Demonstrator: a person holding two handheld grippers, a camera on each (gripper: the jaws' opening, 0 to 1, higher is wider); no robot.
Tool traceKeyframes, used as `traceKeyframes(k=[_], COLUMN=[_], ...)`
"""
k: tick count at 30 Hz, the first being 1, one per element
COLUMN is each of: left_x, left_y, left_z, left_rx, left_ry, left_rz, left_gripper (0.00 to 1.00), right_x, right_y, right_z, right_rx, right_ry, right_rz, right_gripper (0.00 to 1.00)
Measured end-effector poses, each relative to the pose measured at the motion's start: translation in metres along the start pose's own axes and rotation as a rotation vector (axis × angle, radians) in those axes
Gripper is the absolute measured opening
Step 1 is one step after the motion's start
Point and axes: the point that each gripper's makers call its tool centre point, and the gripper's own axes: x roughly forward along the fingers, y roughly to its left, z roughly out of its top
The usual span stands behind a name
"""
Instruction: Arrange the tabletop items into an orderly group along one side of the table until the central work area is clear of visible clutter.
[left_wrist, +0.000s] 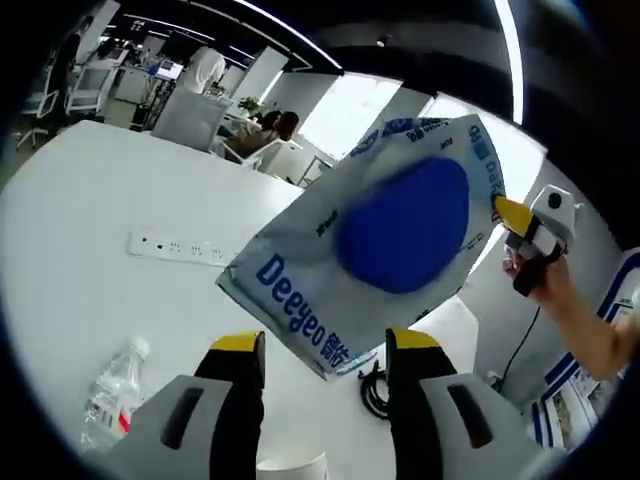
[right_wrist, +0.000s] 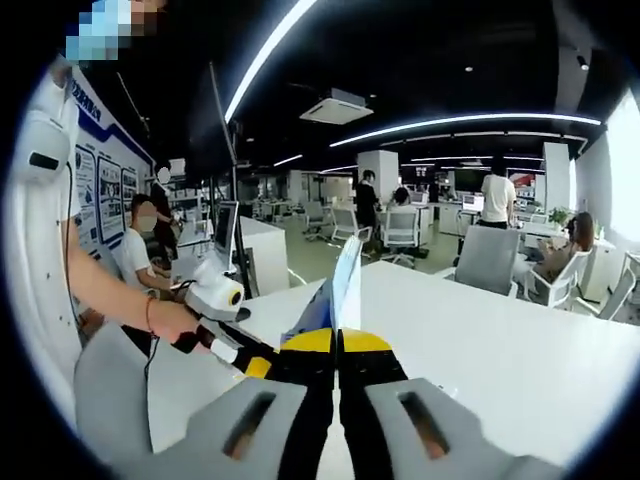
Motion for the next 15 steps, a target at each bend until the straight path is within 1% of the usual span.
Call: traceKeyframes(k=[2,3,4,5,6,7,8,10,12,14,15], left_x=[0.000,0.000,0.000,-0.001,-0.001,-0.001,-0.002,-0.002,-0.001,0.001,0.002], left_y=[-0.001,-0.002,-0.002,0.002,0.003,0.003,0.004,0.003,0.003,0.004,0.003], left_z=[0.001,0.001,0.002,0.002,0.002,0.003,0.004,0.007,0.008,0.004,0.004], left_rx=[0.003,0.004,0.010,0.025,0.029,0.025,0.021,0.020,0.039,0.083,0.091], left_ry=[-0.004,-0.001,0.001,0.001,0.000,0.000,-0.003,-0.012,-0.011,0.017,0.019], left_rz=[0.000,-0.004,0.002,0.022,0.026,0.026,0.028,0.029,0.037,0.048,0.051], left_gripper=[0.36,0.32,0.26,0.23,0.19,0.11,0.07,0.03,0.02,0.01,0.01], right_x=[-0.004,-0.005,-0.007,-0.009,-0.011,-0.013,-0.015,-0.018,-0.022,-0.025,-0.026], right_y=[-0.003,-0.003,-0.004,-0.007,-0.008,-0.009,-0.011,-0.011,-0.013,-0.015,-0.016], right_z=[-0.002,-0.004,-0.006,-0.007,-0.009,-0.012,-0.013,-0.018,-0.026,-0.032,-0.037], right_rx=[0.013,0.024,0.032,0.036,0.052,0.072,0.075,0.096,0.115,0.156,0.167], right_ry=[-0.009,-0.013,-0.020,-0.026,-0.031,-0.040,-0.046,-0.048,-0.053,-0.063,-0.064], right_rz=[-0.021,-0.025,-0.035,-0.053,-0.060,-0.067,-0.079,-0.087,-0.114,-0.126,-0.137], right_gripper=[0.00,0.00,0.00,0.00,0.00,0.00,0.00,0.00,0.00,0.00,0.00])
